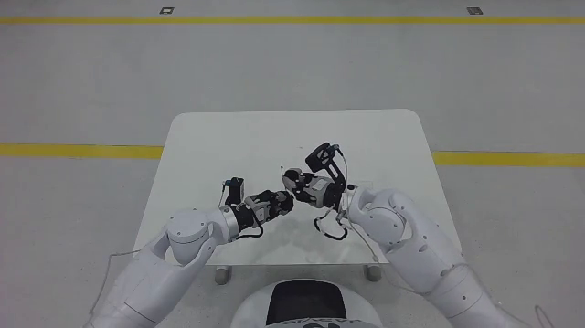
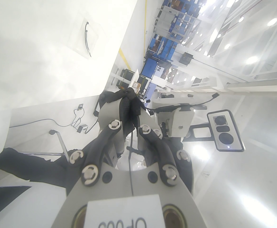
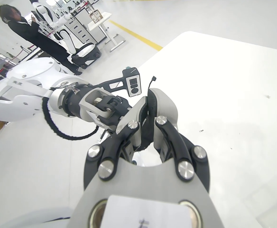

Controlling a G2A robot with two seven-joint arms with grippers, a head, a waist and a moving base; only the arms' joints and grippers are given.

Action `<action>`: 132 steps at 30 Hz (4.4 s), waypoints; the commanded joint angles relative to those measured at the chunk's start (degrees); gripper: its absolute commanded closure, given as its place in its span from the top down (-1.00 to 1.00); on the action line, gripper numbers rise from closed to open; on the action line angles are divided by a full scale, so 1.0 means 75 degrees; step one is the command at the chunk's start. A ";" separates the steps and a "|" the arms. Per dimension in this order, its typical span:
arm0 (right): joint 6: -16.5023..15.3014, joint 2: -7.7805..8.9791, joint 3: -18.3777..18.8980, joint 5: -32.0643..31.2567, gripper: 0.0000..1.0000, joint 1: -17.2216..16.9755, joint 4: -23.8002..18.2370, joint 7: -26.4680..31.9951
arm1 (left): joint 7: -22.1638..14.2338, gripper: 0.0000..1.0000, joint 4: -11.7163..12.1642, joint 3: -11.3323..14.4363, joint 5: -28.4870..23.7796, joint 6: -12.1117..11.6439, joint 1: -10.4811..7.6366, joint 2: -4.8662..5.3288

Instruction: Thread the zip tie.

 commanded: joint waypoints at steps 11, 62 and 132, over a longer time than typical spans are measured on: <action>0.0041 0.0100 0.0200 -0.0063 -1.00 -0.0075 0.0127 -0.0071 | 0.0000 -1.00 0.0000 0.0000 0.0000 0.0000 0.0000 0.0000; 0.0654 0.0111 0.0152 -0.0589 -1.00 -0.0096 0.0172 -0.0225 | 0.0000 -1.00 0.0000 0.0000 0.0000 0.0000 0.0000 0.0000; 0.0074 0.0216 0.0509 -0.1552 -1.00 -0.0673 -0.0368 -0.1028 | 0.0336 -1.00 0.0488 0.0220 0.2206 -0.3506 0.0811 0.0076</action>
